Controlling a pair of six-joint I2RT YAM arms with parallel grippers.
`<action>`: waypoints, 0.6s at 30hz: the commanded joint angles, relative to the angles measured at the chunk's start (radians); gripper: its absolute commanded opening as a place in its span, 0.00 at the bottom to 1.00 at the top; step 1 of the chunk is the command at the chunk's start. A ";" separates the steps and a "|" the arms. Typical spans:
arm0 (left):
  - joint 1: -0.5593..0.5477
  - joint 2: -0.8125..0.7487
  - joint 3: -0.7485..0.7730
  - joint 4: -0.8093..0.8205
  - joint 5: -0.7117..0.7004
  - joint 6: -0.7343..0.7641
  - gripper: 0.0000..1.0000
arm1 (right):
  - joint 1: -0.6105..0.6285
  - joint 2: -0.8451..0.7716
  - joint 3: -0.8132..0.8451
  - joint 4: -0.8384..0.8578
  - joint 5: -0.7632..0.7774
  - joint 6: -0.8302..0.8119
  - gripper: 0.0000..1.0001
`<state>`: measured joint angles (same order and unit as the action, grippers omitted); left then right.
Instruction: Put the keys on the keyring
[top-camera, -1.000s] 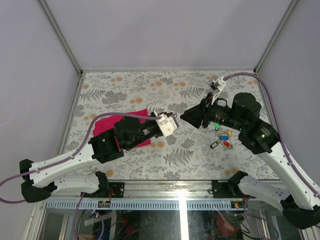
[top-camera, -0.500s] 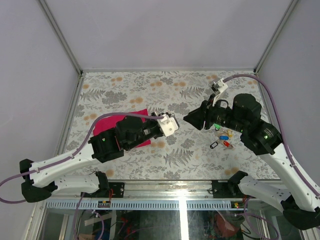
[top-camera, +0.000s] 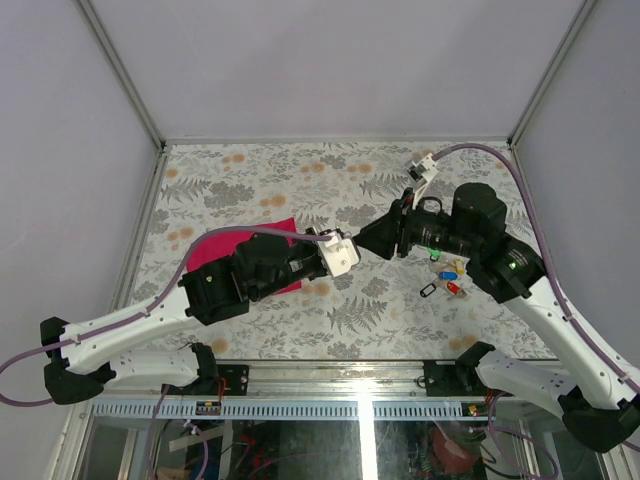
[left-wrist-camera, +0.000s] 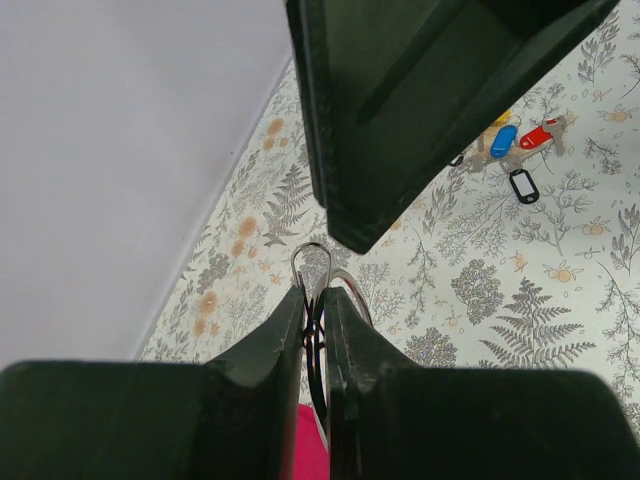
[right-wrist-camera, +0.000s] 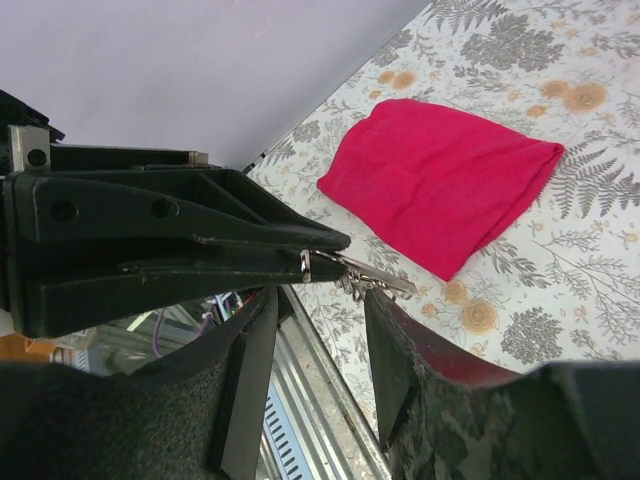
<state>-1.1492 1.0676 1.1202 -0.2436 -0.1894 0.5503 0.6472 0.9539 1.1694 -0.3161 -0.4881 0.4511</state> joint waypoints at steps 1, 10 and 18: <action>0.003 -0.002 0.016 0.028 0.015 0.012 0.00 | 0.000 0.033 0.004 0.112 -0.061 0.047 0.47; 0.002 0.005 0.018 0.026 0.024 0.012 0.00 | 0.000 0.074 0.000 0.155 -0.093 0.069 0.41; 0.002 -0.001 0.015 0.029 0.025 0.011 0.00 | 0.000 0.085 -0.012 0.153 -0.097 0.070 0.24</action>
<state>-1.1492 1.0691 1.1202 -0.2443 -0.1776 0.5510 0.6472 1.0332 1.1576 -0.2146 -0.5529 0.5106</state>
